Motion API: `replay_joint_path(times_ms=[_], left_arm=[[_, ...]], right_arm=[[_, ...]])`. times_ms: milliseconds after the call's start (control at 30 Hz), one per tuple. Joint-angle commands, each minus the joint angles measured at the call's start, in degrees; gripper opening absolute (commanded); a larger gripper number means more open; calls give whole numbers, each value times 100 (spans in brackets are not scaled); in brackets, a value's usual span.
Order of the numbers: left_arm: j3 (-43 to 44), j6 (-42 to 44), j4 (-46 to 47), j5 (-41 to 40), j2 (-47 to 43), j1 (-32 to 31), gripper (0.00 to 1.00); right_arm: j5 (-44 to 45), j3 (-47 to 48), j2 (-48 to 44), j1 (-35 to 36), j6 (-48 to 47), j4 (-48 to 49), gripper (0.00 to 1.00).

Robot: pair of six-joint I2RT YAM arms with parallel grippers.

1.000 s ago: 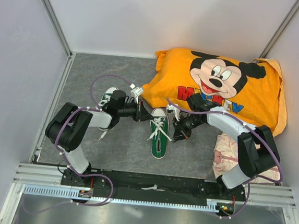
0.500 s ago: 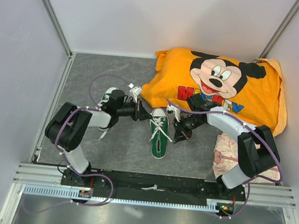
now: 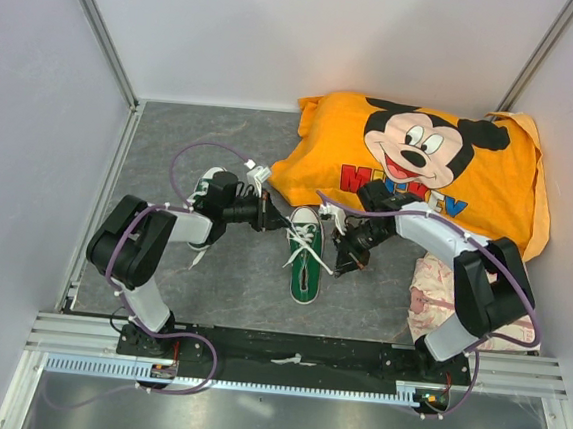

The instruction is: Tie the shoes

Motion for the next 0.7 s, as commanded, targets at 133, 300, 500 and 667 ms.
replay_joint_path(times_ms=[133, 300, 500, 667], left_arm=[[112, 363, 259, 391, -262, 82, 39], [-28, 1653, -1134, 575, -1290, 169, 56], [-74, 3770, -2375, 987, -2126, 346, 62], [339, 6064, -3317, 1120, -2004, 249, 59]], right_arm=[[-209, 412, 249, -9, 108, -125, 0], [-280, 658, 355, -9, 363, -72, 0], [-245, 772, 408, -105, 539, -116, 3], [-411, 869, 548, -351, 785, -134, 7]])
